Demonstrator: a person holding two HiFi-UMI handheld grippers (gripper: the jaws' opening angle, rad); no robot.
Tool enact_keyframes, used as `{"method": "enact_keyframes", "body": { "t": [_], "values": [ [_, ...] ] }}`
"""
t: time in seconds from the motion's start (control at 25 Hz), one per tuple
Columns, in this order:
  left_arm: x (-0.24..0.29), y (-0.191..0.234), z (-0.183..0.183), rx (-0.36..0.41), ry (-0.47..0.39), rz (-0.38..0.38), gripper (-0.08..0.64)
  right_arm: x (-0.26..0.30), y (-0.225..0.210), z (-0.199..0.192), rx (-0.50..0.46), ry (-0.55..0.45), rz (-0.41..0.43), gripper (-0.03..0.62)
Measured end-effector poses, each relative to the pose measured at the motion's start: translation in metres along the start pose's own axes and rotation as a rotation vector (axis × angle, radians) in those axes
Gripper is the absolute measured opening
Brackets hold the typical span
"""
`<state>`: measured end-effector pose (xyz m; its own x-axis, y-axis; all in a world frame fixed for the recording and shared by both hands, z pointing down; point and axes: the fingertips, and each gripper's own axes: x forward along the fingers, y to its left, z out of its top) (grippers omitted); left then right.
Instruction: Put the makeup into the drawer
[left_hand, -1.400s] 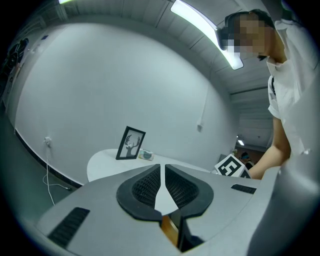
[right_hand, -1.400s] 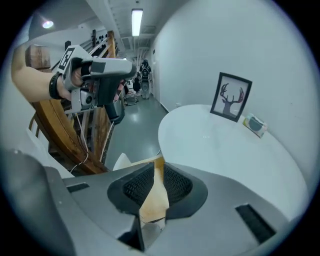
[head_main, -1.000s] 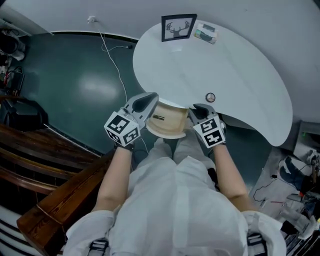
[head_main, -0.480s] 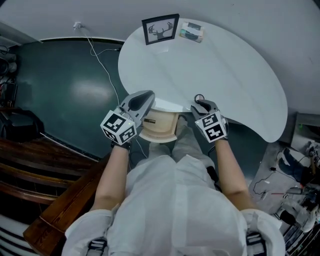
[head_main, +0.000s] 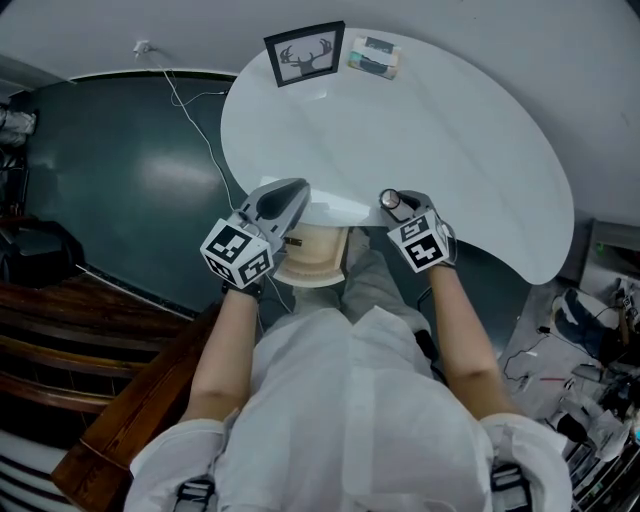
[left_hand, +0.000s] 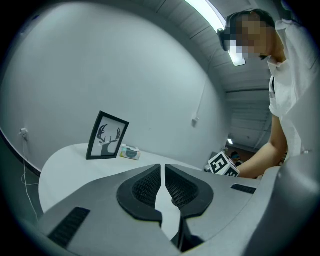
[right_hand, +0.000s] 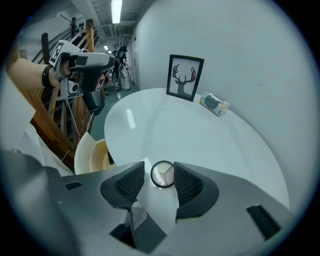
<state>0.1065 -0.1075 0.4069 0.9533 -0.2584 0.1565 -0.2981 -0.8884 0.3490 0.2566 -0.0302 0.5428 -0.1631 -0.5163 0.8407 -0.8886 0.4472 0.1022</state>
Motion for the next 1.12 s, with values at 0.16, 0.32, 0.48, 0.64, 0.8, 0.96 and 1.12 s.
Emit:
{"method": "enact_keyframes", "body": {
  "t": [0.16,0.32,0.48,0.64,0.8,0.96,1.12],
  "values": [
    [0.007,0.0,-0.001,-0.004,0.002,-0.001,0.025,0.008,-0.004,-0.005,-0.024,0.032,0.013,0.186],
    [0.015,0.001,-0.002,-0.011,0.007,0.0,0.025,0.019,-0.007,-0.012,-0.03,0.068,0.04,0.201],
    [0.019,0.001,-0.004,-0.016,0.008,0.004,0.025,0.026,-0.008,-0.017,-0.043,0.104,0.062,0.202],
    [0.021,0.002,-0.005,-0.021,0.004,0.009,0.025,0.031,-0.01,-0.015,-0.051,0.118,0.074,0.201],
    [0.022,0.003,-0.006,-0.028,-0.002,0.013,0.025,0.032,-0.011,-0.015,-0.061,0.132,0.08,0.201],
    [0.023,0.005,-0.004,-0.031,-0.006,0.016,0.025,0.034,-0.012,-0.013,-0.066,0.138,0.088,0.201],
    [0.019,0.007,-0.004,-0.034,-0.013,0.023,0.025,0.036,-0.012,-0.014,-0.06,0.148,0.093,0.201]
  ]
}}
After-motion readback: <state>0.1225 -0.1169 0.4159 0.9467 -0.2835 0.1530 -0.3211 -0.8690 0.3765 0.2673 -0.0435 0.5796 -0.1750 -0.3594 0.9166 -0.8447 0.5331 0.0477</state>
